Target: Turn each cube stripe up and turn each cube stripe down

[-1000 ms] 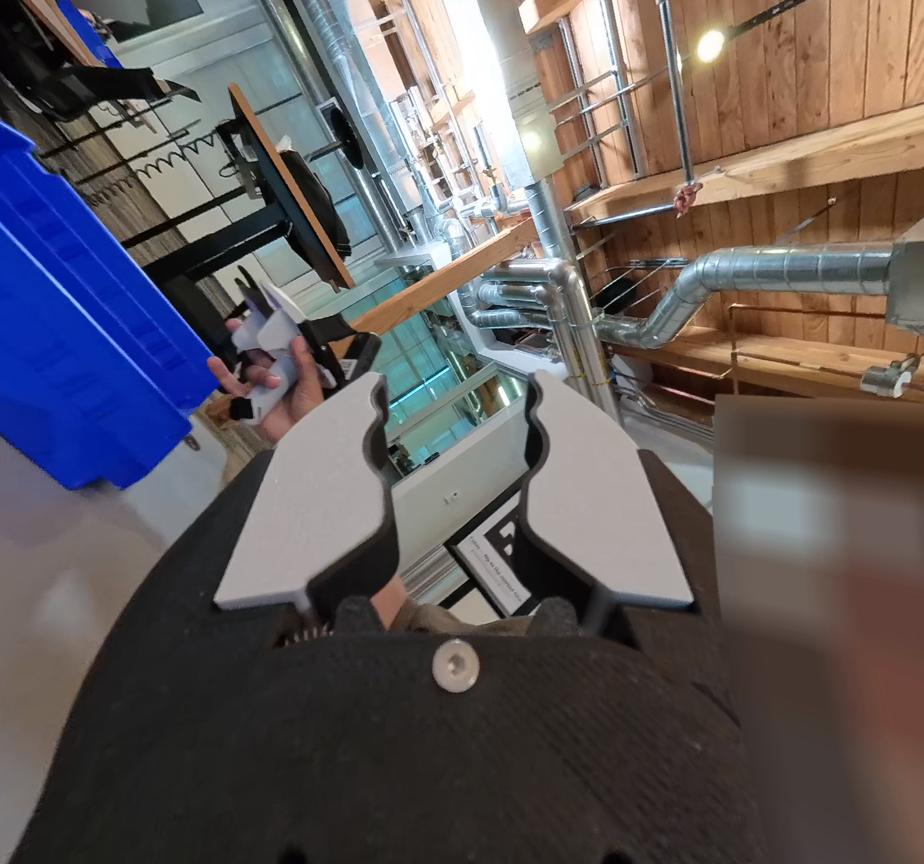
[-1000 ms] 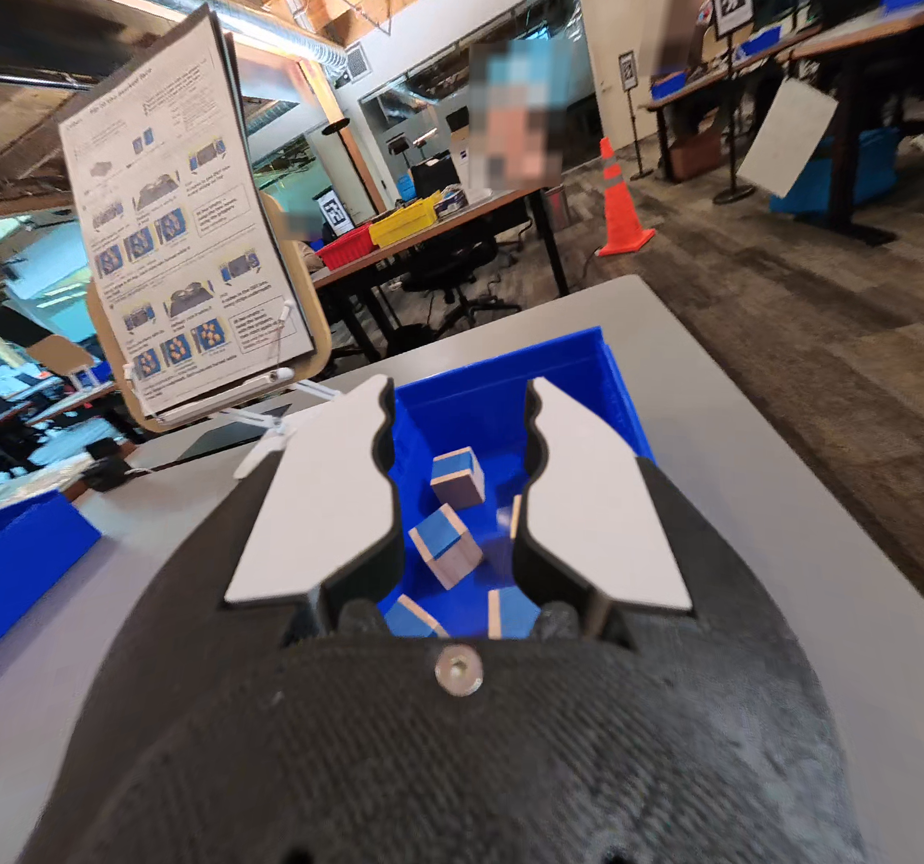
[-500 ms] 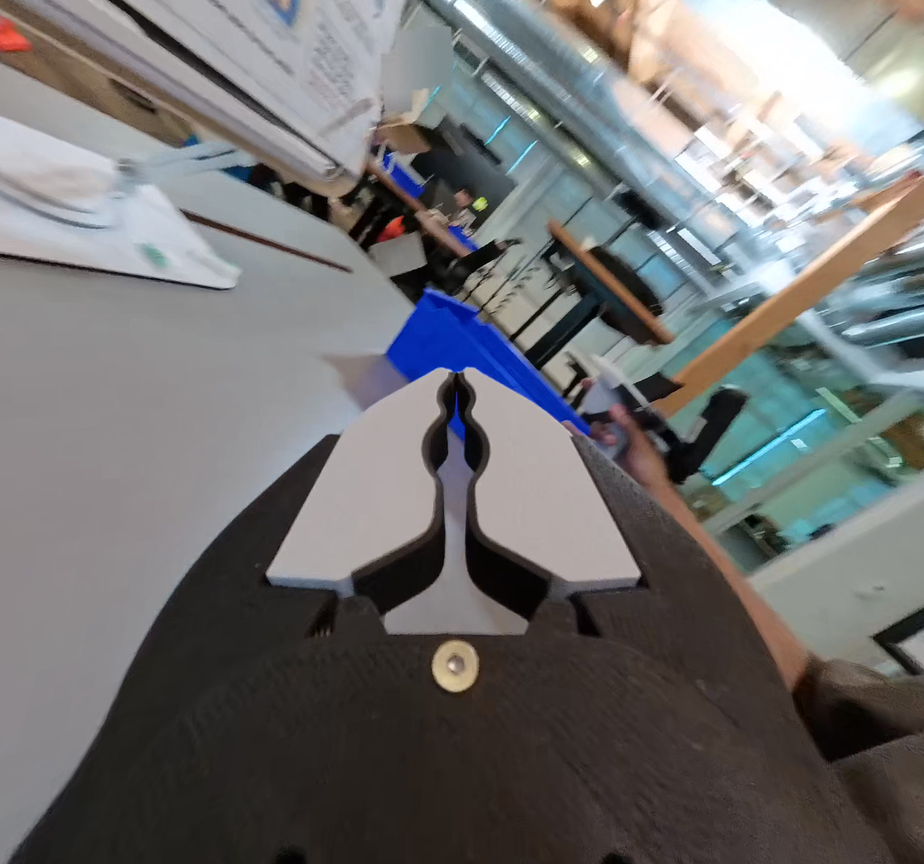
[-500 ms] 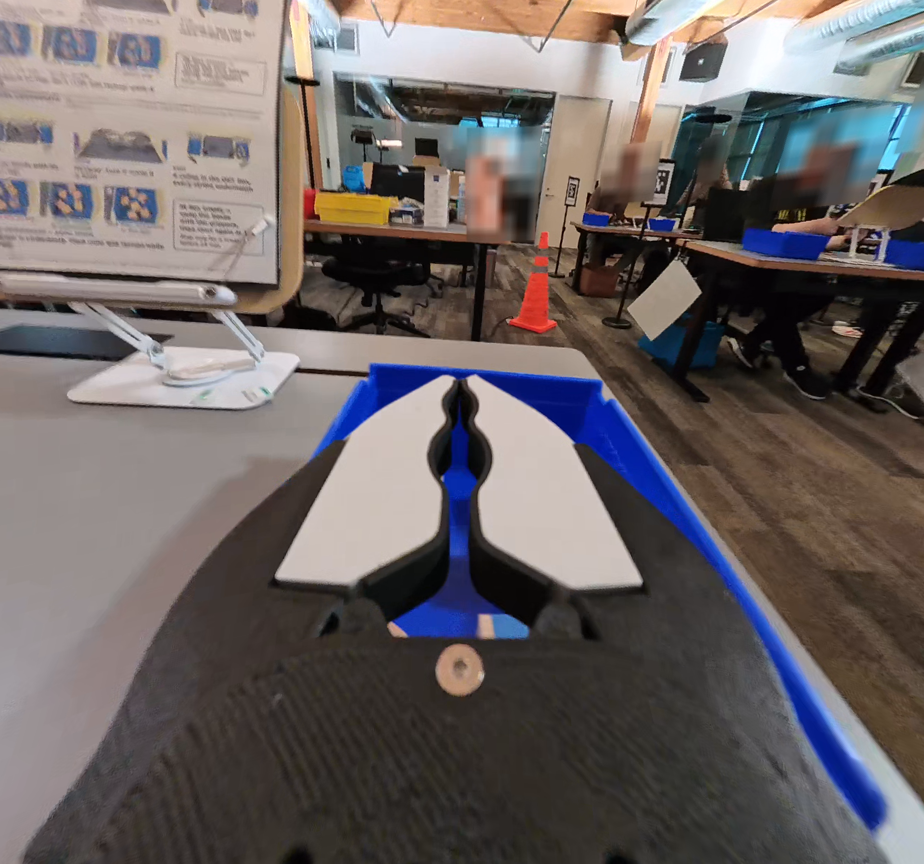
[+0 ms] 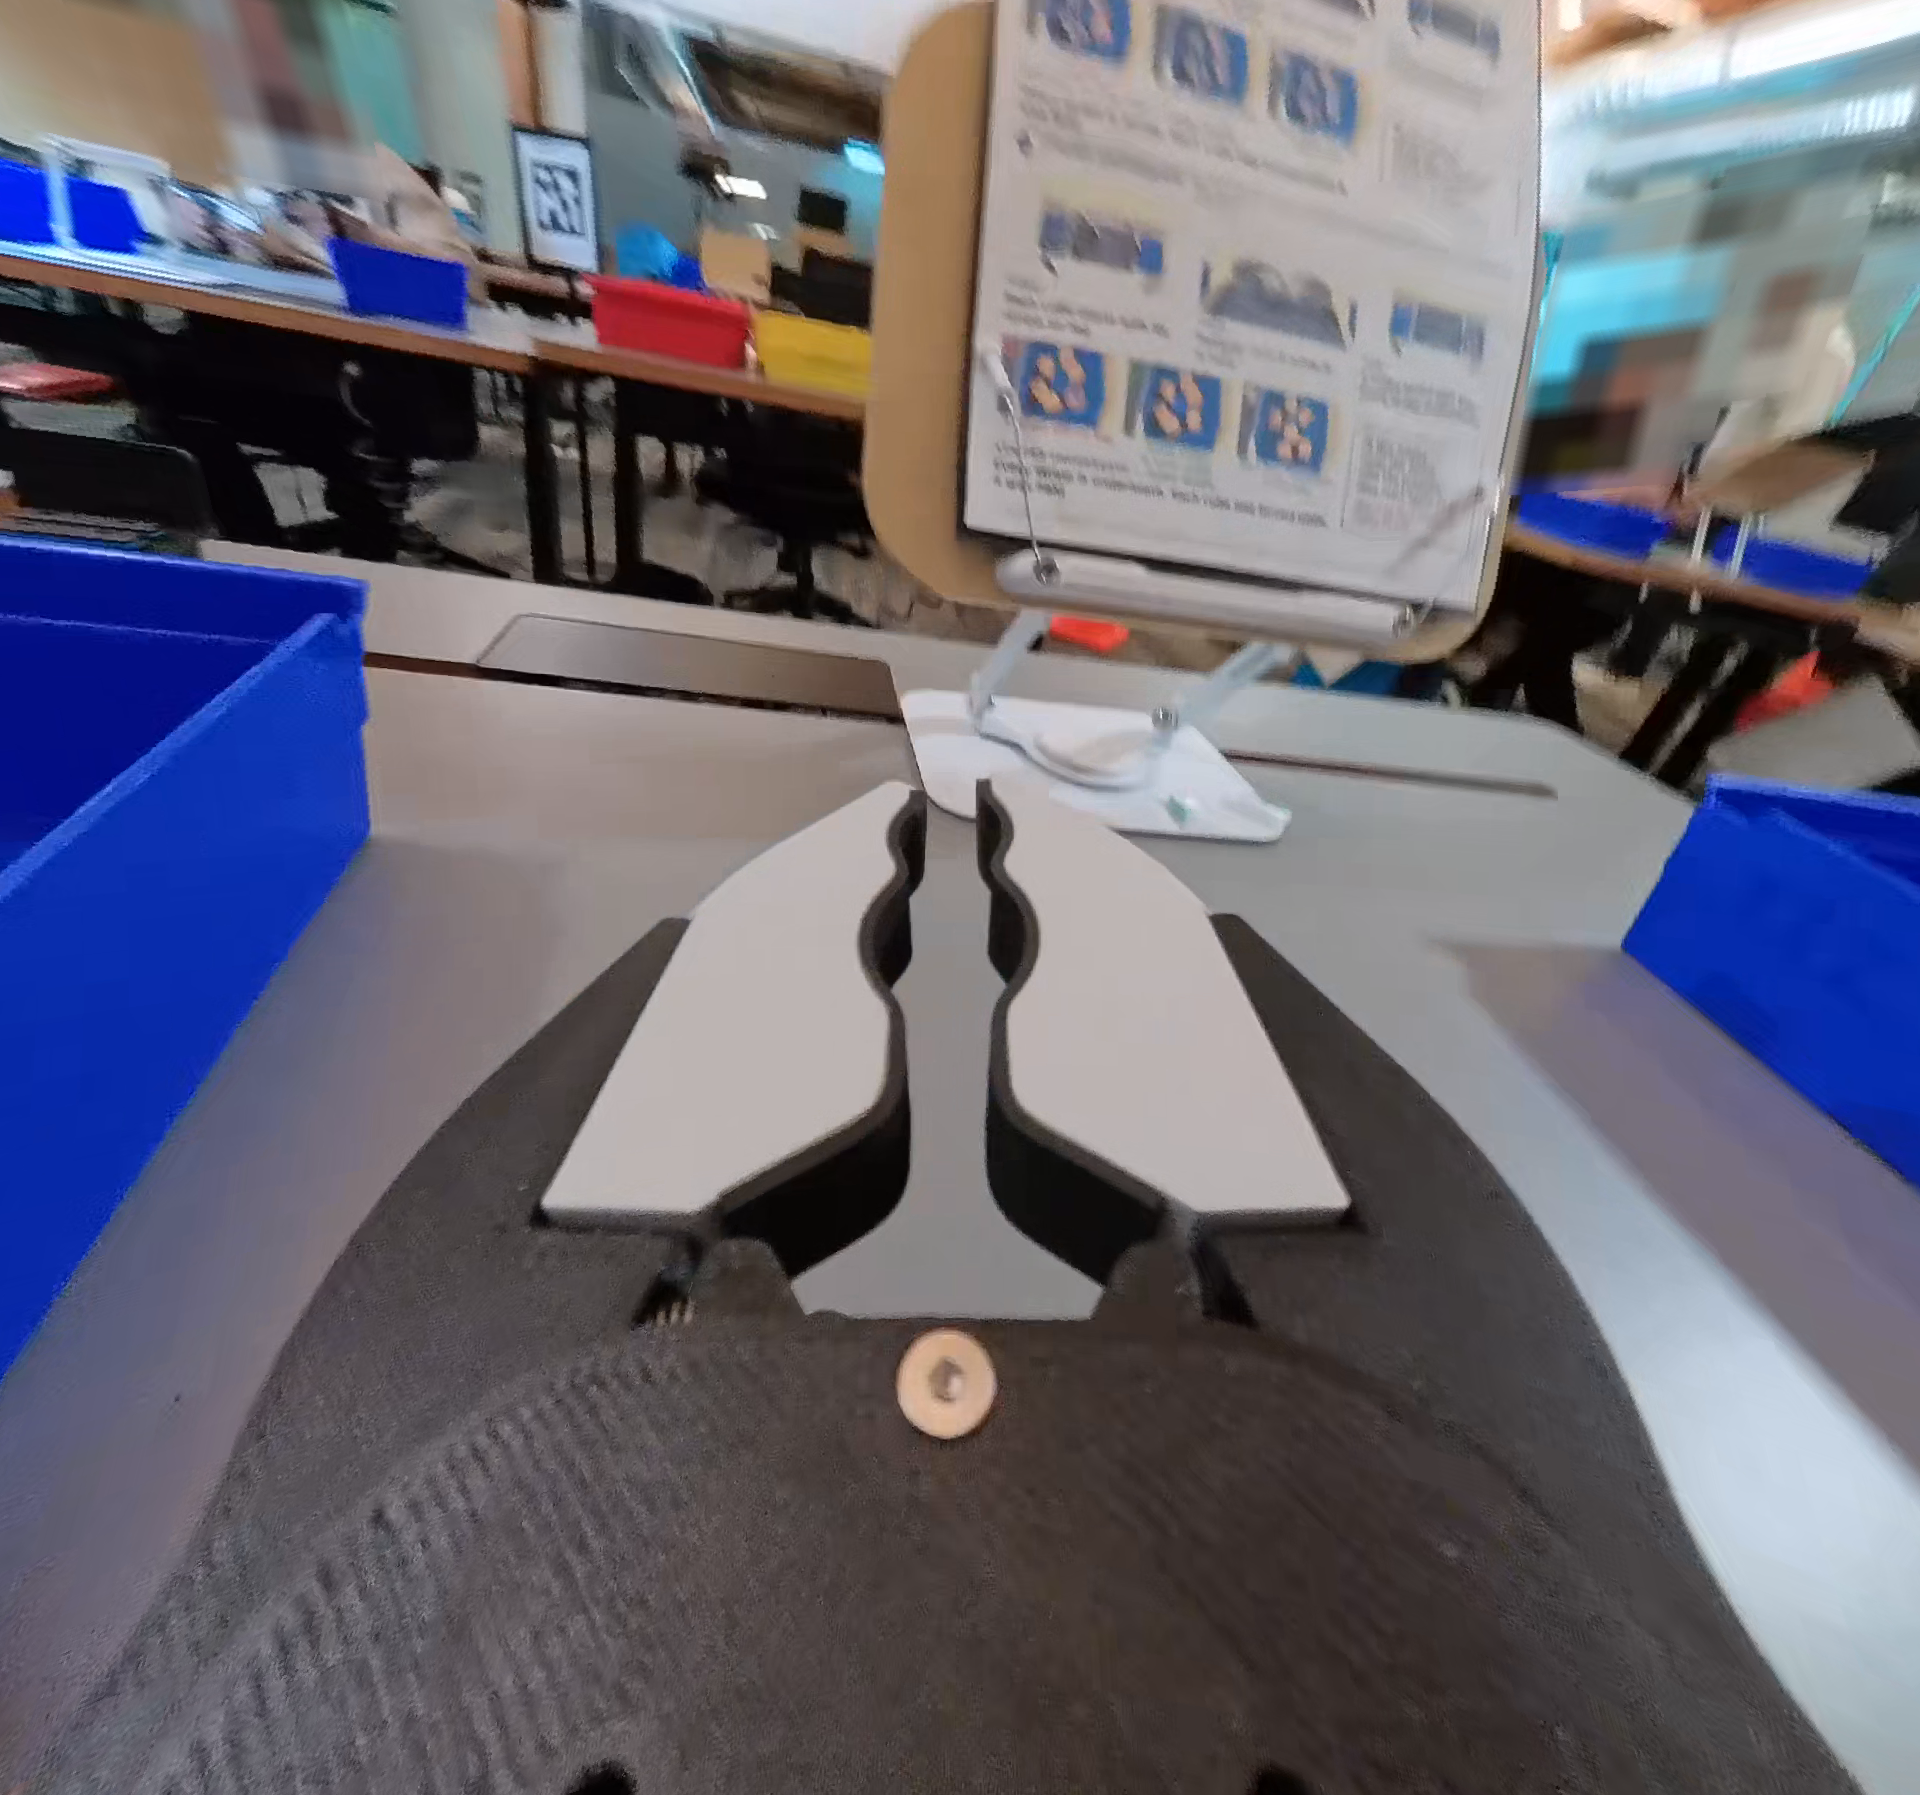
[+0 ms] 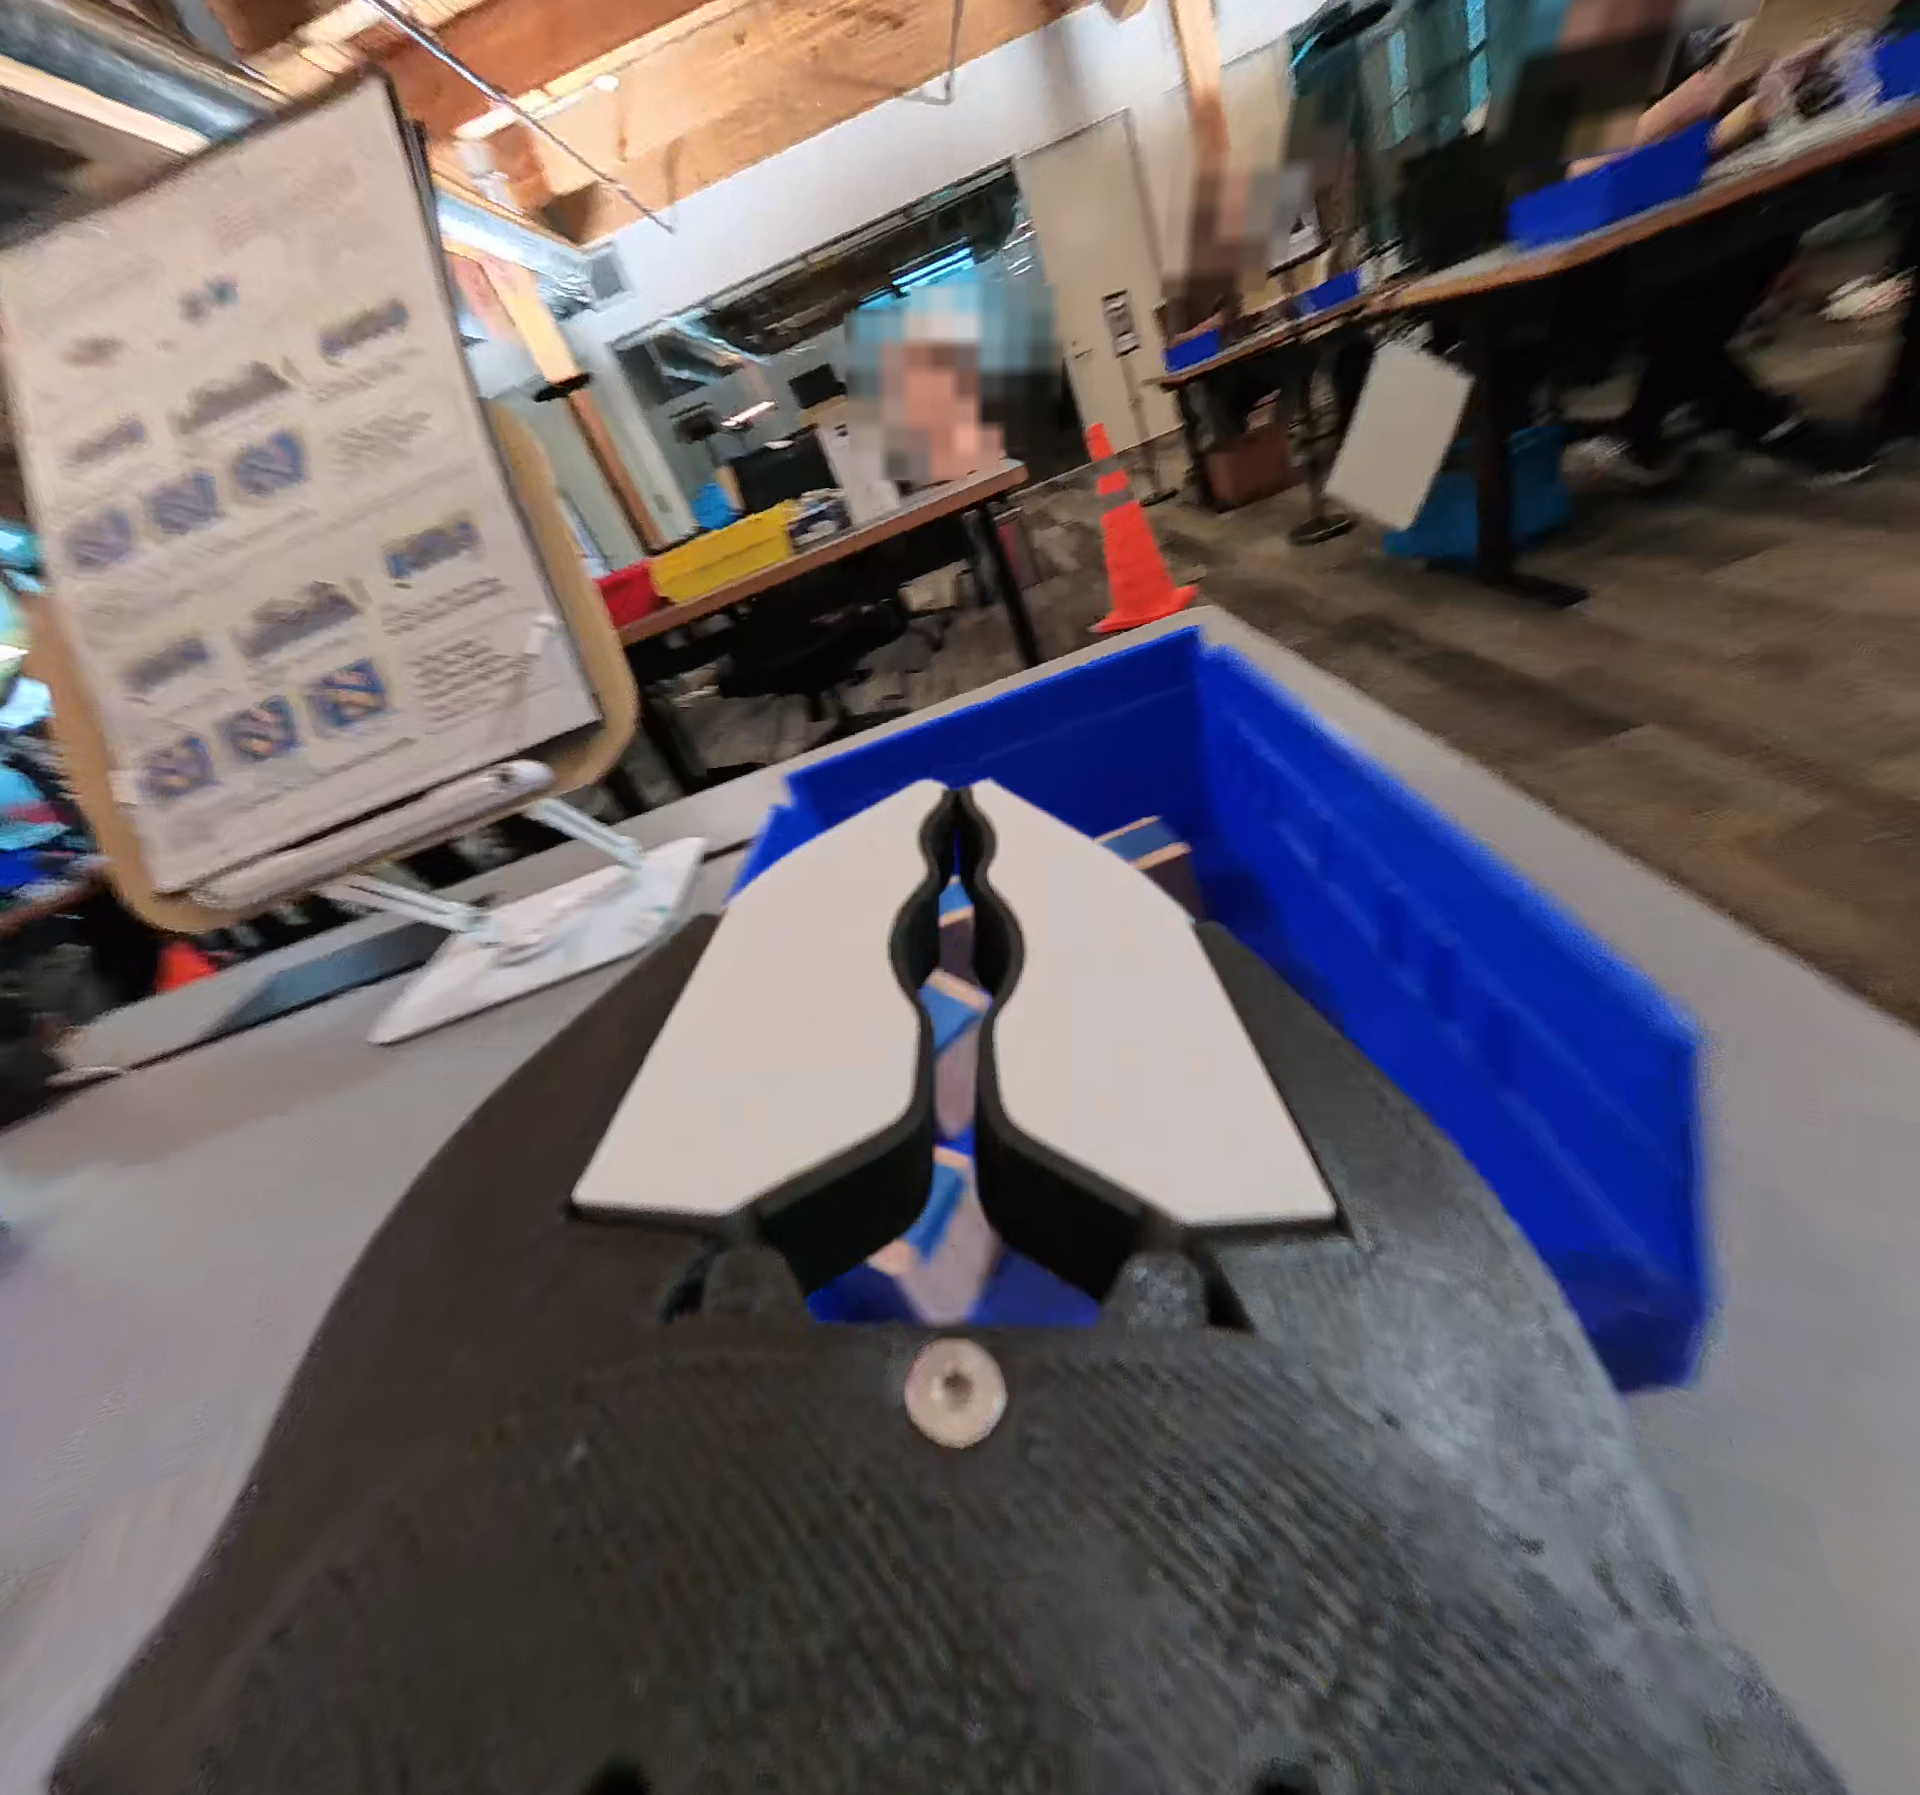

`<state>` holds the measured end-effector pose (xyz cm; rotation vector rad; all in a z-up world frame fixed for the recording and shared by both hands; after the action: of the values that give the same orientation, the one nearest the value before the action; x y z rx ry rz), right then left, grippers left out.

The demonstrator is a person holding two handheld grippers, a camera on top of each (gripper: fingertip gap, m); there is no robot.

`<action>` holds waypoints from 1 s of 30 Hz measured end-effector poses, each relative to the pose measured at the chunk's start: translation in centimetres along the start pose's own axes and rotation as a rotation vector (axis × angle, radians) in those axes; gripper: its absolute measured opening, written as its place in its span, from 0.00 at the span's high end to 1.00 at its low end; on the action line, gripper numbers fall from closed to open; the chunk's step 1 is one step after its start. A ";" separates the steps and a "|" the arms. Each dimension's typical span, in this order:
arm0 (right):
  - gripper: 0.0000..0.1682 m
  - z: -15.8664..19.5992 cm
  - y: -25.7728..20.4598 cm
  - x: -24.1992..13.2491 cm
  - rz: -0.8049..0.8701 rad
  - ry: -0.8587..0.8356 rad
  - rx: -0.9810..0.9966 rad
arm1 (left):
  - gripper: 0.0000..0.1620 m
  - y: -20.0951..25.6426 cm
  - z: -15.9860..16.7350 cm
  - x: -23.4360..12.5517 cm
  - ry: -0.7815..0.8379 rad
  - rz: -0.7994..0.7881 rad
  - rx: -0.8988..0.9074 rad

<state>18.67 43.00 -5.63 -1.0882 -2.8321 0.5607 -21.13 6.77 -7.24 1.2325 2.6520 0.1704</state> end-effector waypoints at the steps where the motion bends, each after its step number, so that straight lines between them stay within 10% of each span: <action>1: 1.00 -0.2 0.7 -0.4 0.028 0.005 -0.039 | 0.96 -0.1 0.0 -0.3 0.018 0.018 -0.017; 20: 0.63 2.0 12.3 -5.6 0.380 -0.322 -0.385 | 0.79 -0.1 2.9 -0.6 -0.206 0.146 -0.087; 30: 0.59 3.7 11.8 -0.5 0.177 -0.438 -0.222 | 0.79 -2.6 3.4 -2.3 -0.233 0.122 -0.158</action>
<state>25.89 49.61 -13.19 -1.4205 -3.2568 0.5668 -20.76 3.40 -10.70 1.2773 2.3210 0.2349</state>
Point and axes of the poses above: each gripper's, where its closed fingertips meet, x out along the fingers, z out of its underside, y = z × x across the jaws, the point moved 4 cm from there along -x, back along the fingers, and after that the axes turned 10 degrees about -y, right-handed, at the moved point
